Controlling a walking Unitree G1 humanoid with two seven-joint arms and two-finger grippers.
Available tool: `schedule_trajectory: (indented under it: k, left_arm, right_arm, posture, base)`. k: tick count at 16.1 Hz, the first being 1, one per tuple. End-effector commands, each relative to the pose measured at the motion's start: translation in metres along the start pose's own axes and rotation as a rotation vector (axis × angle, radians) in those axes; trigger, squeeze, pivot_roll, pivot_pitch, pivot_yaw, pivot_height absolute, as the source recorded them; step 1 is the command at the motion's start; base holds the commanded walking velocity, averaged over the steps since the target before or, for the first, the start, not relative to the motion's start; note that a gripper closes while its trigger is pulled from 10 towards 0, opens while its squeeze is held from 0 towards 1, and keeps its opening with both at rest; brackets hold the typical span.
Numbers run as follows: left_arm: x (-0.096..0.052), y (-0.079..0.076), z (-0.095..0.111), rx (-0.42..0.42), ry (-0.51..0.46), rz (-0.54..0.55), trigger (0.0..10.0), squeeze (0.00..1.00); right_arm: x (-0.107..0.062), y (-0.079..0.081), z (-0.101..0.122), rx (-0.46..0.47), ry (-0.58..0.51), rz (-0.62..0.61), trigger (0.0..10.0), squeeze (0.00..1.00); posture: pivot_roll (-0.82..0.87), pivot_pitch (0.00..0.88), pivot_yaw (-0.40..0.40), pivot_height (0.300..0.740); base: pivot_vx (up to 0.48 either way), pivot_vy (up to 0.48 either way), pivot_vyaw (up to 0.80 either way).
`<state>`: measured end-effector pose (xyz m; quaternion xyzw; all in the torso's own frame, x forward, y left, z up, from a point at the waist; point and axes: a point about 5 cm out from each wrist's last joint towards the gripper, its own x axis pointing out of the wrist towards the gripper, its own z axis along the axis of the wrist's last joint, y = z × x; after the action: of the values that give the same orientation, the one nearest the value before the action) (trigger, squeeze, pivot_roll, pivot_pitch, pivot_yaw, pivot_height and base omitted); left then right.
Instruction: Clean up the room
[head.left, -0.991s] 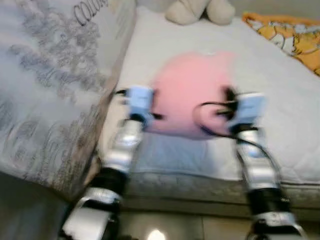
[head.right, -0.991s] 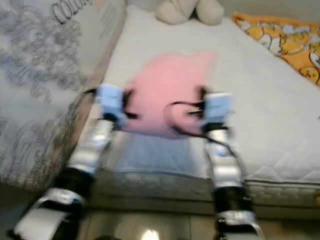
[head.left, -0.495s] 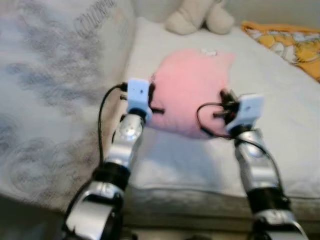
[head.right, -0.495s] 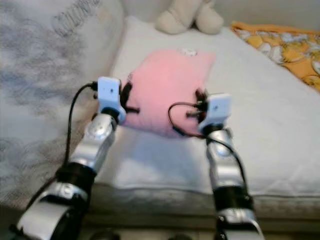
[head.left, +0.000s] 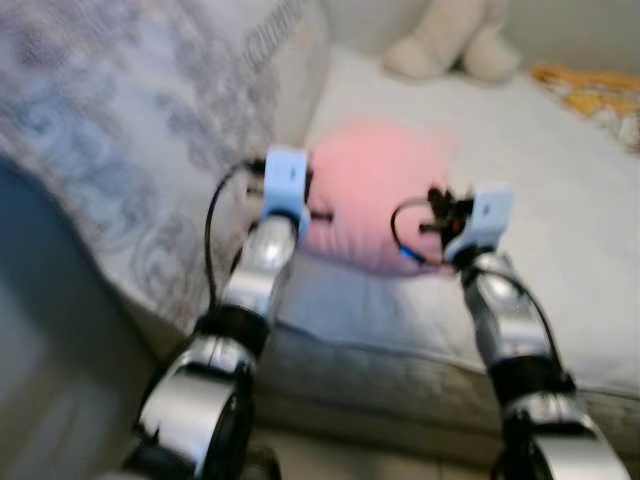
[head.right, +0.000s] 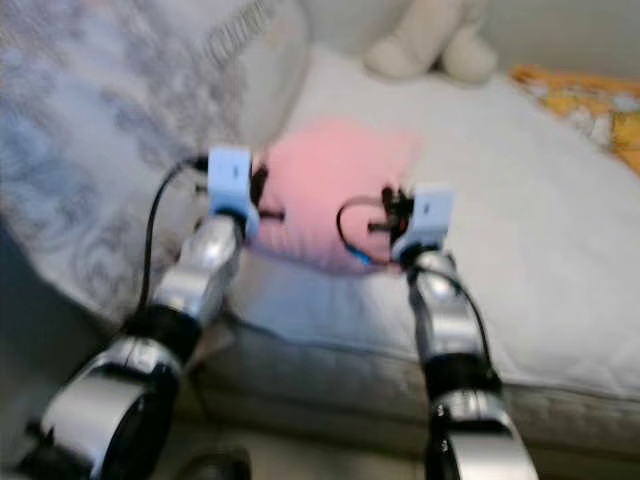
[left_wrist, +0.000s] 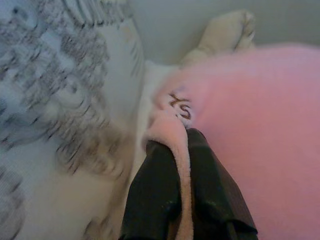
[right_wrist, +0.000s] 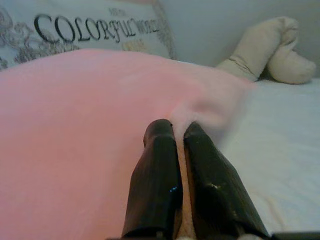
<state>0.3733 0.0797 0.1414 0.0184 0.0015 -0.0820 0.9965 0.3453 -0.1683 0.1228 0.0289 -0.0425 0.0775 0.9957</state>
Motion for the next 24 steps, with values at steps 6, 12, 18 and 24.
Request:
schedule_trajectory:
  k: [6, 12, 18, 24]
  left_arm:
    - [-0.007, -0.003, 0.018, -0.007, -0.141, -0.024, 10.0, 0.0]
    - [-0.008, -0.002, 0.016, -0.013, -0.13, -0.003, 10.0, 0.0]
    - [-0.004, 0.004, 0.021, -0.01, -0.136, 0.004, 10.0, 0.0]
    - [0.008, 0.019, 0.021, 0.001, -0.063, 0.051, 10.0, 0.0]
  right_arm:
    - [-0.009, -0.007, 0.029, -0.095, -0.188, -0.087, 10.0, 0.0]
    - [-0.006, -0.006, 0.031, -0.071, -0.179, -0.079, 10.0, 0.0]
    - [-0.006, -0.007, 0.029, -0.039, -0.162, -0.086, 10.0, 0.0]
    - [-0.003, -0.004, 0.019, -0.005, -0.101, -0.066, 10.0, 0.0]
  posture:
    - [0.03, 0.0, -0.013, 0.74]
    - [0.03, 0.0, -0.012, 0.74]
    - [0.03, 0.0, -0.016, 0.74]
    - [0.03, 0.0, -0.018, 0.74]
  base:
    - [0.221, 0.0, 0.0]
    - [0.48, 0.0, 0.0]
    - [0.469, 0.0, 0.0]
    - [0.129, 0.0, 0.0]
